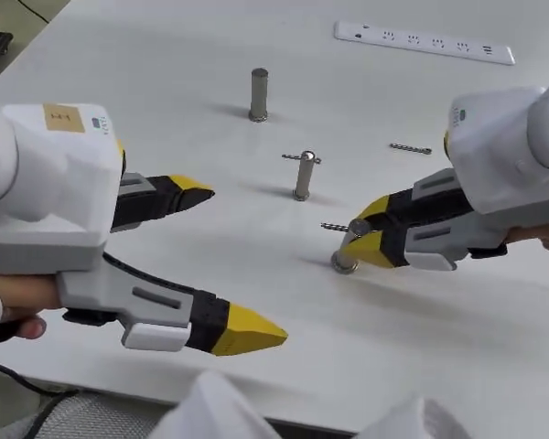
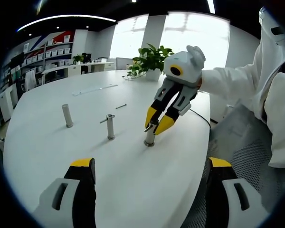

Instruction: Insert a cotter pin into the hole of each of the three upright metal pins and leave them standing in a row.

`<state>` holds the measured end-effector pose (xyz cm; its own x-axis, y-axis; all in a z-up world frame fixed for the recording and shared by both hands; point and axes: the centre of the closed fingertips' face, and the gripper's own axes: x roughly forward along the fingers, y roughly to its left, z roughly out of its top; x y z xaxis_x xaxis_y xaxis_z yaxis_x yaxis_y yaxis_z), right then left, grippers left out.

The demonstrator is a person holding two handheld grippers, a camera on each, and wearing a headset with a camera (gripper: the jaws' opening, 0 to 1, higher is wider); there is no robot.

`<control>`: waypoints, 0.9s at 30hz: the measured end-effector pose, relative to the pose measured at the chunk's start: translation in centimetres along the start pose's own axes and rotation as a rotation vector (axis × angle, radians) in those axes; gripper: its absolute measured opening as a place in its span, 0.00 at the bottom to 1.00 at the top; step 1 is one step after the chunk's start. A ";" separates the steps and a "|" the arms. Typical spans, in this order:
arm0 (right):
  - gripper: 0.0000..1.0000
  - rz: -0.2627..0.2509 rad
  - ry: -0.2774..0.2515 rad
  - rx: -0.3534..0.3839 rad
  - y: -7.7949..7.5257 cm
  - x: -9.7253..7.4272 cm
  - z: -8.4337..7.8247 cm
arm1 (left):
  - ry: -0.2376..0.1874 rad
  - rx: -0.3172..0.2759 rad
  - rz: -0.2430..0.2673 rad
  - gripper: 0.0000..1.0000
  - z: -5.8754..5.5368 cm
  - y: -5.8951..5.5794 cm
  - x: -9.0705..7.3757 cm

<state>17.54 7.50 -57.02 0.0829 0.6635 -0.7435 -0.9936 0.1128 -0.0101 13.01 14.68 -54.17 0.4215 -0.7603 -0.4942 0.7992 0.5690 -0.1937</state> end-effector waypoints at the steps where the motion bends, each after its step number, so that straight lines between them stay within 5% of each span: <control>1: 0.08 -0.005 0.001 -0.012 -0.1 0.0 0.0 | 0.005 0.002 0.001 0.96 -0.1 0.0 0.0; 7: 0.08 -0.072 -0.033 -0.003 -2.7 -1.0 0.4 | 0.020 0.001 -0.003 0.98 -0.5 -0.3 -0.1; 12: 0.08 -0.109 0.001 -0.054 -5.4 -1.3 -0.1 | 0.016 -0.010 0.000 0.98 -0.5 -0.4 0.0; 15: 0.08 -0.107 0.005 -0.035 -6.2 -1.3 -0.3 | -0.018 -0.032 -0.011 0.98 -0.3 -0.6 -0.1; 27: 0.08 -0.098 -0.004 0.007 -8.3 -0.7 -0.8 | -0.026 -0.040 -0.017 0.98 -0.2 -0.7 -0.6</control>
<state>25.69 5.51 -56.99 0.1800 0.6523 -0.7362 -0.9801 0.1825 -0.0779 12.09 14.75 -53.91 0.4190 -0.7776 -0.4687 0.7888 0.5674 -0.2363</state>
